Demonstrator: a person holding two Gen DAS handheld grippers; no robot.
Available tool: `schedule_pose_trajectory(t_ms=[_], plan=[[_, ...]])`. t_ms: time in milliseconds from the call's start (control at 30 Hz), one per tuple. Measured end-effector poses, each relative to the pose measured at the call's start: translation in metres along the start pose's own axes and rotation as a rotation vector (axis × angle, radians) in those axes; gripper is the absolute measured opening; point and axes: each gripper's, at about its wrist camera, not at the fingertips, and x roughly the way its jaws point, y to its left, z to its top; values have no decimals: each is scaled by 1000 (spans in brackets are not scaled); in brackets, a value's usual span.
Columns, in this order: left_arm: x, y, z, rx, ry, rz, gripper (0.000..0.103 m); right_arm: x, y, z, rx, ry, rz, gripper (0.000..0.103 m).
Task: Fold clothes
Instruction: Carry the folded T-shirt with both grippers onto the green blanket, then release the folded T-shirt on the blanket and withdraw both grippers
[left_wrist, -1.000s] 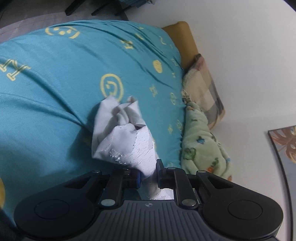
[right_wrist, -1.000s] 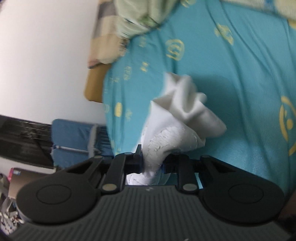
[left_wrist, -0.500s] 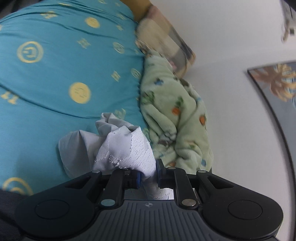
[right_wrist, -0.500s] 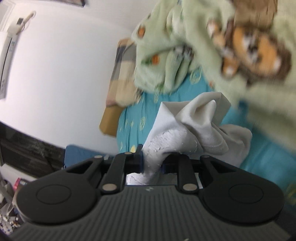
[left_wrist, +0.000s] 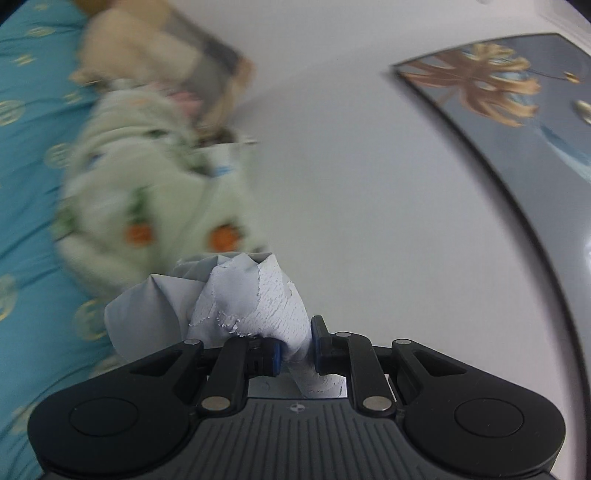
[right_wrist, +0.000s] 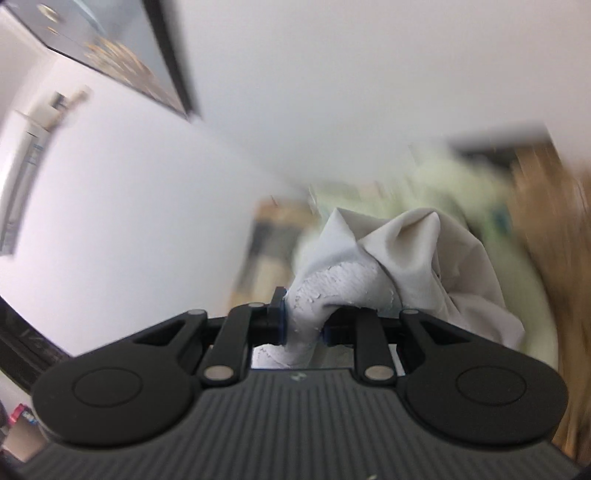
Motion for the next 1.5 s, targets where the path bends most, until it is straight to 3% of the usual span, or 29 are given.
schedule_pose_trajectory(t_ms=[100, 200, 333, 433, 533, 600, 633, 667, 700, 733, 767, 833, 967, 1200, 1333, 1500], plan=[[51, -16, -2, 101, -14, -36, 18, 3, -1, 23, -91, -108, 0, 22], [94, 0, -24, 210, 9, -33, 20, 9, -30, 12, -196, -176, -52, 22], [131, 61, -77, 335, 124, 62, 19, 17, -102, -27, -190, -108, -193, 22], [135, 84, -109, 459, 144, 112, 22, 15, -144, -53, -124, -41, -246, 23], [124, 81, -121, 554, 142, 137, 26, 9, -164, -66, -83, 3, -283, 34], [113, 74, -120, 588, 147, 160, 36, 3, -157, -63, -83, 31, -322, 46], [108, 70, -118, 603, 154, 175, 43, -1, -149, -62, -93, 42, -338, 61], [100, 64, -116, 622, 156, 189, 43, -6, -140, -61, -105, 48, -347, 80], [90, 56, -116, 645, 149, 201, 46, -15, -131, -62, -123, 39, -340, 87], [80, 47, -116, 668, 142, 212, 59, -23, -122, -62, -145, 32, -334, 88], [66, 37, -118, 695, 124, 219, 82, -31, -110, -62, -177, 29, -331, 88], [31, 15, -125, 753, 74, 224, 97, -48, -87, -63, -237, 24, -326, 88], [-31, -19, -138, 844, 15, 220, 103, -90, -49, -75, -319, 2, -306, 88], [-143, -49, -177, 956, -82, 194, 103, -180, 21, -123, -556, -59, -300, 88], [-208, -48, -208, 975, -148, 194, 103, -229, 48, -163, -674, -122, -290, 88], [-275, -27, -247, 988, -215, 179, 103, -272, 55, -220, -713, -177, -252, 88]])
